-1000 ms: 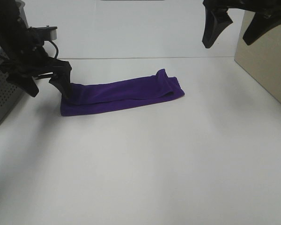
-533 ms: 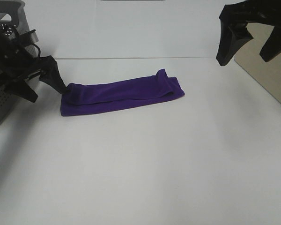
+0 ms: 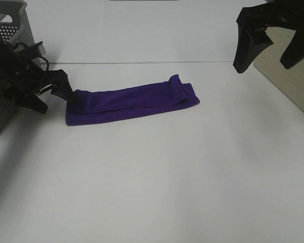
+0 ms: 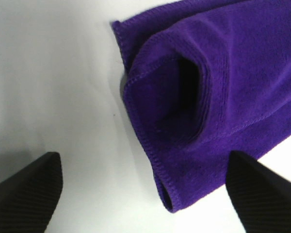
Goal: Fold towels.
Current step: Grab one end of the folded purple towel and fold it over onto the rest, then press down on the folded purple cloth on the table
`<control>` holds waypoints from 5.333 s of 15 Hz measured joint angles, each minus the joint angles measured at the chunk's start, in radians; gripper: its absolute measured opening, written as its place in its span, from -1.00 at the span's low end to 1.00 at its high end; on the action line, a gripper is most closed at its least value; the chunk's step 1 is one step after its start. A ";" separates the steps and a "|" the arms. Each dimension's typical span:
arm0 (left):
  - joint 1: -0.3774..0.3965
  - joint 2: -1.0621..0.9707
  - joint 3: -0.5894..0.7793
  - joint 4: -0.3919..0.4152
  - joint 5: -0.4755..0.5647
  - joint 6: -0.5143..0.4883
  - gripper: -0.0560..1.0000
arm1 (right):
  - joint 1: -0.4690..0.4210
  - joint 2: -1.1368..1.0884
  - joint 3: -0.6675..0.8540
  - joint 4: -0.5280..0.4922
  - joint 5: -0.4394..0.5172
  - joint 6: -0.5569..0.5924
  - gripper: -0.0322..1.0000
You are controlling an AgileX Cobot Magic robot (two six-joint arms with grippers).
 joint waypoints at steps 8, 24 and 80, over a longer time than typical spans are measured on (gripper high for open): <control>0.002 0.062 -0.017 -0.173 0.002 0.059 0.64 | 0.000 0.000 0.000 0.005 0.000 0.000 0.78; -0.149 0.070 -0.027 -0.005 -0.132 -0.056 -0.82 | 0.000 0.000 0.000 0.016 0.000 -0.009 0.78; -0.162 0.006 -0.698 0.646 0.377 -0.401 0.43 | 0.003 0.654 -0.534 0.599 -0.238 -1.055 0.73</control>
